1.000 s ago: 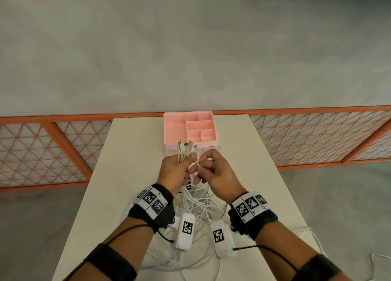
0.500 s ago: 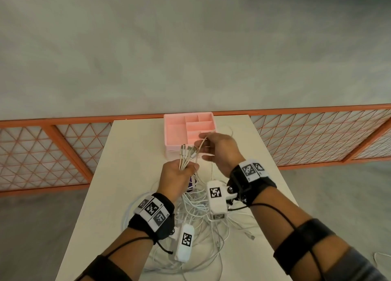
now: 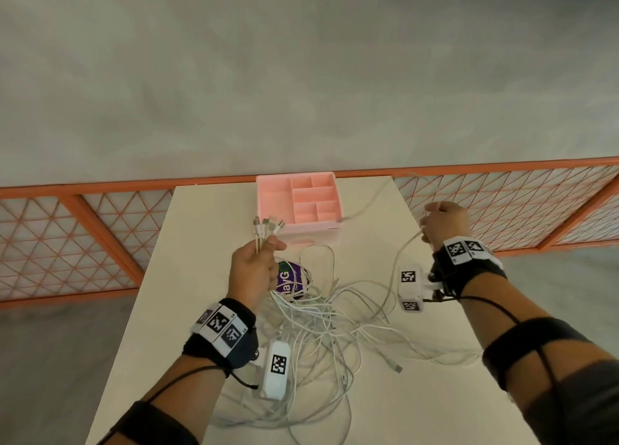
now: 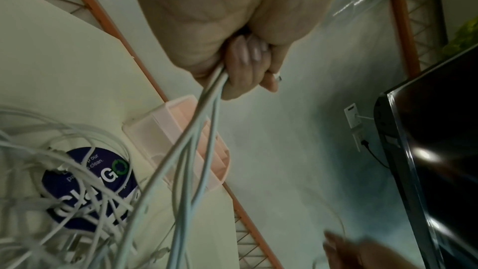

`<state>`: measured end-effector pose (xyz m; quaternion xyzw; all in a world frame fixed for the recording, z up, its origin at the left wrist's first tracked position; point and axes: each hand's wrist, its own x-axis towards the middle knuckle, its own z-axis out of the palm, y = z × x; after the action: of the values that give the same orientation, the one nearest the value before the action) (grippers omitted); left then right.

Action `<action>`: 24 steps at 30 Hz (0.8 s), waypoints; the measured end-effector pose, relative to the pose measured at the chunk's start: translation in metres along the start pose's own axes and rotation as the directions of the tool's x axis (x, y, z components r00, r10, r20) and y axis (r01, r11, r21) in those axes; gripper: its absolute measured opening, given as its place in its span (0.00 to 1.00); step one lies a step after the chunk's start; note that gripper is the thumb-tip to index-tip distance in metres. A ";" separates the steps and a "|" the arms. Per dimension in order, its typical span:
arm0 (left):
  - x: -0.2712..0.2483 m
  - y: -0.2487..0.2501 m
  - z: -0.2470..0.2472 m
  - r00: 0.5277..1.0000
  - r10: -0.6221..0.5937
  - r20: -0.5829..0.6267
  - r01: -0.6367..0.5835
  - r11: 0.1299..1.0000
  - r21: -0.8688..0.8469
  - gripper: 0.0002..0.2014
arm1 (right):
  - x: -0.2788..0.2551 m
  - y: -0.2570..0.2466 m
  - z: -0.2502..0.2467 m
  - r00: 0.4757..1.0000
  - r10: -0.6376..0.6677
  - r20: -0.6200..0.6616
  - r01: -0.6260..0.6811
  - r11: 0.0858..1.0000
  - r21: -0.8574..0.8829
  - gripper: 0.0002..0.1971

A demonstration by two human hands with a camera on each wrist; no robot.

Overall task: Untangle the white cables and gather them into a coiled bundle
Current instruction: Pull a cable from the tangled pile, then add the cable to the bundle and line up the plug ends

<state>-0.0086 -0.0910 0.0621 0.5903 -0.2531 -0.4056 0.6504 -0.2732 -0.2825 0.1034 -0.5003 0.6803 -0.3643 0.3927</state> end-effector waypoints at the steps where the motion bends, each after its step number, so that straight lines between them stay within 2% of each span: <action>1: 0.001 0.001 -0.001 1.000 -0.012 -0.015 0.011 0.999 -0.043 0.14 | 0.009 0.009 -0.011 0.998 0.042 -0.041 -0.043 0.999 -0.011 0.16; 5: 0.003 0.008 0.001 0.996 -0.090 -0.008 0.085 0.966 -0.243 0.15 | 0.028 0.038 -0.042 0.975 0.193 -0.110 -0.199 0.979 -0.048 0.20; 7: 0.002 0.013 0.006 0.993 -0.110 0.032 0.115 0.940 -0.321 0.15 | 0.025 0.044 -0.038 0.942 0.266 -0.205 -0.297 0.945 -0.137 0.24; 8: 0.001 0.014 0.008 0.993 -0.111 0.050 0.121 0.931 -0.345 0.15 | 0.020 0.043 -0.030 0.942 0.249 -0.226 -0.289 0.944 -0.162 0.28; 10: 0.000 0.016 0.014 0.991 -0.108 0.080 0.130 0.920 -0.369 0.16 | 0.000 0.037 -0.004 0.995 0.069 -0.078 -0.078 0.991 -0.105 0.36; 11: 0.000 0.016 0.017 0.989 -0.106 0.100 0.136 0.916 -0.377 0.16 | -0.019 0.027 0.010 0.996 -0.061 0.069 0.064 0.997 -0.035 0.34; 12: 0.000 0.017 0.020 0.987 -0.102 0.123 0.143 0.911 -0.388 0.15 | -0.044 0.016 0.028 0.954 -0.172 0.246 0.166 0.985 0.042 0.28; 13: 0.000 0.019 0.024 0.984 -0.100 0.147 0.152 0.902 -0.404 0.15 | -0.068 0.006 0.045 0.860 -0.259 0.440 0.242 0.966 0.094 0.23; 15: -0.001 0.025 0.028 0.980 -0.086 0.177 0.158 0.880 -0.449 0.15 | -0.115 -0.008 0.078 0.592 -0.317 0.741 0.334 0.933 0.133 0.18; 16: -0.001 0.028 0.028 0.982 -0.070 0.176 0.147 0.869 -0.473 0.14 | -0.131 -0.007 0.093 0.505 -0.304 0.808 0.376 0.920 0.111 0.14; 17: 0.001 0.032 0.025 0.985 -0.050 0.166 0.127 0.860 -0.495 0.14 | -0.140 -0.005 0.104 0.476 -0.288 0.831 0.434 0.899 0.063 0.09; 19: 0.006 0.039 0.011 0.994 -0.018 0.111 0.074 0.850 -0.521 0.15 | -0.138 0.007 0.114 0.513 -0.294 0.806 0.570 0.819 -0.064 0.16; 22: 0.018 0.047 -0.022 0.999 -0.021 -0.040 -0.003 0.855 -0.519 0.15 | -0.118 0.030 0.107 0.601 -0.238 0.763 0.600 0.765 -0.234 0.23; 24: 0.023 0.047 -0.037 0.992 -0.028 -0.125 -0.036 0.876 -0.480 0.16 | -0.095 0.052 0.095 0.637 -0.184 0.748 0.632 0.681 -0.370 0.23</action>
<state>0.0447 -0.0901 0.0977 0.4344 -0.1034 -0.4155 0.7925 -0.1901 -0.1878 0.0324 -0.8406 0.4337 -0.0109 0.3244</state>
